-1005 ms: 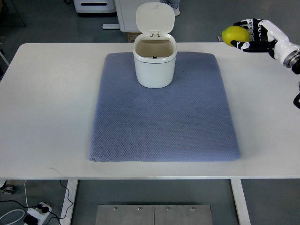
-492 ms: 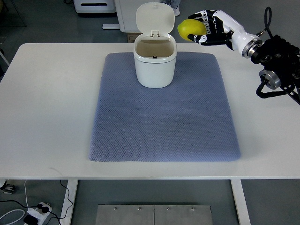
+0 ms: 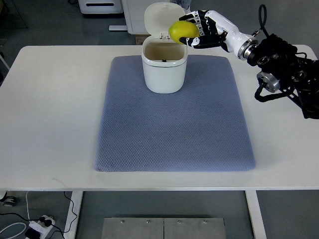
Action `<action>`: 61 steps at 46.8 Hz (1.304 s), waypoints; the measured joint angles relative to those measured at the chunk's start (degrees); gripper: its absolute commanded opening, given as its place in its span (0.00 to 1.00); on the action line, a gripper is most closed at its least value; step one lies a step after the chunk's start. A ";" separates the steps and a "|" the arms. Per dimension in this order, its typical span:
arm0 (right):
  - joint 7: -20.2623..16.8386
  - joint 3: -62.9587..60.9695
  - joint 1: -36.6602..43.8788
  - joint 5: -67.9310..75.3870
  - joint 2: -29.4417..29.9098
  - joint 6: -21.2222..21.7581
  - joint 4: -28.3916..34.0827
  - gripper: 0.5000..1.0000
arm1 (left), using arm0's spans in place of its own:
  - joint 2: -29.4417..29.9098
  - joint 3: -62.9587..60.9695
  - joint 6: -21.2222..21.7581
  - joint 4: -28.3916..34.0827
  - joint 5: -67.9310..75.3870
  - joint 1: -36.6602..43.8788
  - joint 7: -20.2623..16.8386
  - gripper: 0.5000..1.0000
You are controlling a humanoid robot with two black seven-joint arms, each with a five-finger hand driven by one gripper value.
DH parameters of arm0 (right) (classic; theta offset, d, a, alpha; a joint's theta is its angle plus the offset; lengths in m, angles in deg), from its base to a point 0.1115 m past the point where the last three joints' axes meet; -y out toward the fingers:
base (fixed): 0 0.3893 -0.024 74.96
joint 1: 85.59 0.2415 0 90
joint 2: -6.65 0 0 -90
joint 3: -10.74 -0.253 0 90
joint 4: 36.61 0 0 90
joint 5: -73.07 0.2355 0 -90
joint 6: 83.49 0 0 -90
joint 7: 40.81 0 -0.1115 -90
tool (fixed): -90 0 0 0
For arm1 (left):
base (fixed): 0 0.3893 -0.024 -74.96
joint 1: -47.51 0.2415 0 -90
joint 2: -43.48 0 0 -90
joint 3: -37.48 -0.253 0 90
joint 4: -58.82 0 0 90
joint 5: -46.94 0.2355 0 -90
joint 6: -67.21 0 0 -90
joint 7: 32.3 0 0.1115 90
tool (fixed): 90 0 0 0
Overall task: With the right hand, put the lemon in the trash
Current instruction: 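Lift the lemon with the right hand and carry it over the bin, then open the right hand to drop the lemon into the bin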
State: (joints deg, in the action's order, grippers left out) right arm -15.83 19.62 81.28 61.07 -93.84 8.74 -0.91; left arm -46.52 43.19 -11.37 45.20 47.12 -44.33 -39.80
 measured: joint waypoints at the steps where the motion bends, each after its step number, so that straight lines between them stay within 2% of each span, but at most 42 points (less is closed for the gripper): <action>1: -0.10 0.01 0.12 -0.02 0.30 -0.07 -0.01 0.00 | 0.00 0.00 0.00 0.00 0.00 0.00 0.00 1.00; 25: -3.31 0.17 0.91 -0.06 5.91 -1.98 -1.81 0.14 | 0.00 0.00 0.00 0.00 0.00 -0.01 0.03 1.00; 34: -4.21 0.63 0.74 -0.05 7.78 -1.98 -4.41 0.24 | 0.00 0.00 0.00 0.00 0.00 0.00 0.01 1.00; 38: -4.54 0.86 0.74 -0.05 7.97 -1.98 -4.83 0.32 | 0.00 0.00 0.00 0.00 0.00 0.00 -0.01 1.00; 45: -5.03 0.96 0.55 -0.05 8.63 -1.98 -6.11 0.56 | 0.00 0.00 0.00 0.00 0.00 0.00 -0.01 1.00; 52: -5.30 0.96 0.30 -0.04 9.08 -1.98 -7.18 0.66 | 0.00 0.00 0.00 0.00 0.00 0.00 0.03 1.00; 56: -5.30 0.94 0.30 -0.04 9.09 -2.03 -7.22 0.77 | 0.00 0.00 0.00 0.00 0.00 0.00 0.03 1.00; 61: -5.33 0.94 0.30 -0.04 9.09 -2.06 -7.24 0.86 | 0.00 0.00 0.00 0.00 0.00 0.00 0.02 1.00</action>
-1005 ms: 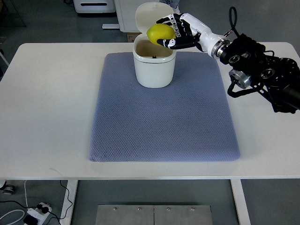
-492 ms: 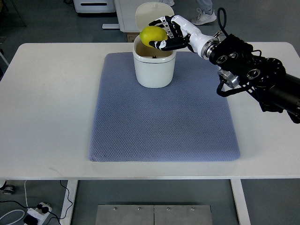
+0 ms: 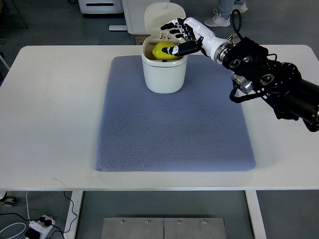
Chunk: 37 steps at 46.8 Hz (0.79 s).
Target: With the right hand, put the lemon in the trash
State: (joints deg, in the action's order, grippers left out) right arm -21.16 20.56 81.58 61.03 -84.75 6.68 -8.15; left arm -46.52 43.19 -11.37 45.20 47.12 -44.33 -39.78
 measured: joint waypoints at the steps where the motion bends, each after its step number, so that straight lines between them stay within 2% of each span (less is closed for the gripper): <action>1: 0.00 0.00 0.00 0.00 0.00 0.00 0.00 0.87 | 0.00 0.00 0.00 0.00 0.00 0.00 0.00 1.00; 10: 0.01 -0.06 0.00 0.00 0.00 -0.14 0.00 0.97 | 0.00 0.00 0.00 0.00 0.00 0.00 -0.02 1.00; 16: 0.04 -0.07 0.25 0.00 -0.06 -0.12 0.01 0.99 | 0.00 0.00 0.00 0.00 0.00 0.00 -0.02 1.00; 37: 0.30 -0.06 0.61 -0.02 -0.76 0.05 0.75 1.00 | 0.00 0.00 0.00 0.00 0.00 0.00 0.00 1.00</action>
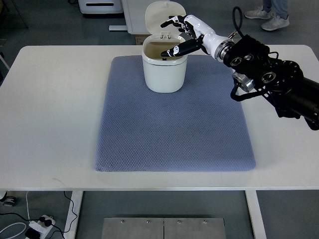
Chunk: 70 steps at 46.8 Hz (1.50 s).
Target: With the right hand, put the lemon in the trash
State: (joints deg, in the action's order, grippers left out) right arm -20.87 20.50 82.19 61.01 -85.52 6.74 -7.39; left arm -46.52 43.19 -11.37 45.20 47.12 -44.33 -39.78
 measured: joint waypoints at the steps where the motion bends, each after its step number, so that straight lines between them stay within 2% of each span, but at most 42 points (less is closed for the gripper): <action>1: 0.00 0.00 0.00 -0.01 -0.10 0.07 0.03 1.00 | 0.00 0.00 0.00 0.00 0.00 0.00 0.00 1.00; 9: 0.20 0.08 0.12 -0.07 -2.17 0.87 1.36 1.00 | 0.00 0.00 0.00 0.00 0.01 -0.01 0.00 1.00; 24: 0.43 -0.21 -0.36 -0.03 -14.97 0.76 16.71 1.00 | 0.00 0.00 0.00 0.00 0.01 0.01 -0.01 1.00; 30: 0.46 -0.61 -1.47 0.07 -19.29 0.73 19.32 1.00 | 0.00 0.00 0.00 0.00 0.01 0.01 -0.01 1.00; 39: 0.23 -3.21 -5.01 0.81 -25.17 0.82 19.72 1.00 | 0.00 0.00 0.00 0.00 0.01 0.01 -0.01 1.00; 48: 0.16 -15.99 -15.06 3.22 -27.85 0.79 18.79 1.00 | 0.00 0.00 0.00 0.00 0.00 0.00 0.02 1.00; 61: 1.05 -24.03 -22.93 3.52 -26.31 0.93 14.36 1.00 | 0.00 0.00 0.00 0.00 0.00 0.00 0.01 1.00; 70: 0.27 -30.64 -26.33 5.87 -22.40 1.33 8.58 1.00 | 0.00 0.01 0.00 0.01 0.00 0.00 -0.04 1.00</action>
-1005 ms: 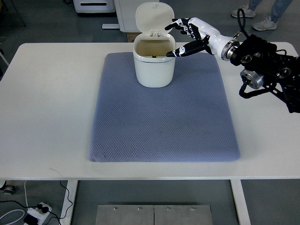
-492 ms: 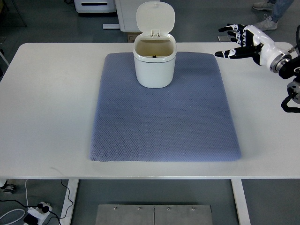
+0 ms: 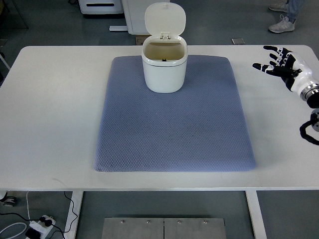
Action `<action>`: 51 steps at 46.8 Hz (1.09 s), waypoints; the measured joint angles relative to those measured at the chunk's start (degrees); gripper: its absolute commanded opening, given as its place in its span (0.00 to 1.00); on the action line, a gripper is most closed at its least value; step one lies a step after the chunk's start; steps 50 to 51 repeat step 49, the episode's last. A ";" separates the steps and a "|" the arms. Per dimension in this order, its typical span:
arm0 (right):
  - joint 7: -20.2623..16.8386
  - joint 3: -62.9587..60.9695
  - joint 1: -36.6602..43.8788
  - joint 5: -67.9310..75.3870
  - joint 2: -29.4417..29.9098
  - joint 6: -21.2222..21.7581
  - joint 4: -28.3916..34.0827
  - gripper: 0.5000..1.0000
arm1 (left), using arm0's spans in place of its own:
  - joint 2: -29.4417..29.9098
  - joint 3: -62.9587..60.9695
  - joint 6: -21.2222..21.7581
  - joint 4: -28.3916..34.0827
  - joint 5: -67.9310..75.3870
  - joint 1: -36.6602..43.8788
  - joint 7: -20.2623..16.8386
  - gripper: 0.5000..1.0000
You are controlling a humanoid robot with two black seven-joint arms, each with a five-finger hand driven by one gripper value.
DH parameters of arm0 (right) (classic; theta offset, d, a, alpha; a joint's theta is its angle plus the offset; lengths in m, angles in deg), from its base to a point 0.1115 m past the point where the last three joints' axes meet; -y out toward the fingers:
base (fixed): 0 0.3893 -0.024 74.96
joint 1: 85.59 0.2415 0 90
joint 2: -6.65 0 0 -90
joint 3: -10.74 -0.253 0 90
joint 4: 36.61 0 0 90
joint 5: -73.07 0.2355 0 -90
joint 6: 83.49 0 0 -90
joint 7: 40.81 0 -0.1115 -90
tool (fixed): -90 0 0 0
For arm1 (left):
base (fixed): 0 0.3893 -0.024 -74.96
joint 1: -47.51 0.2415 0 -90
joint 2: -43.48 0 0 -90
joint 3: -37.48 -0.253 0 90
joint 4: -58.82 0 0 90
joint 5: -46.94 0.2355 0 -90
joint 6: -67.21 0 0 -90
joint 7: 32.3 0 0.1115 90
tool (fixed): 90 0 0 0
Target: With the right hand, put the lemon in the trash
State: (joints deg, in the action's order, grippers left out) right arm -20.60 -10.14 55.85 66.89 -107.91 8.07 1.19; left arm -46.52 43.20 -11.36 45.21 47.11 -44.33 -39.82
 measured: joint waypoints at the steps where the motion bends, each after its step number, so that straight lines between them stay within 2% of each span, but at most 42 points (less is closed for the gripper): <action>1: -0.21 -0.43 -0.04 0.60 0.49 0.01 -0.68 1.00 | 0.00 0.00 0.00 0.00 0.00 0.00 0.00 1.00; 6: -0.92 -1.23 -0.19 4.38 2.43 0.03 -2.97 1.00 | 0.00 -0.01 0.00 0.00 0.00 0.00 0.04 1.00; 16: -0.97 -3.31 -0.72 13.08 4.00 0.05 -3.18 1.00 | 0.00 -0.01 0.00 0.00 0.00 0.00 0.06 1.00; 32: -1.05 -8.34 -0.90 13.49 8.51 0.02 -4.96 1.00 | 0.00 -0.01 0.00 -0.01 0.00 0.00 0.01 1.00; 51: -0.81 -8.67 -1.84 13.48 9.51 0.02 -5.67 1.00 | 0.00 -0.01 0.00 -0.01 0.00 0.00 0.05 1.00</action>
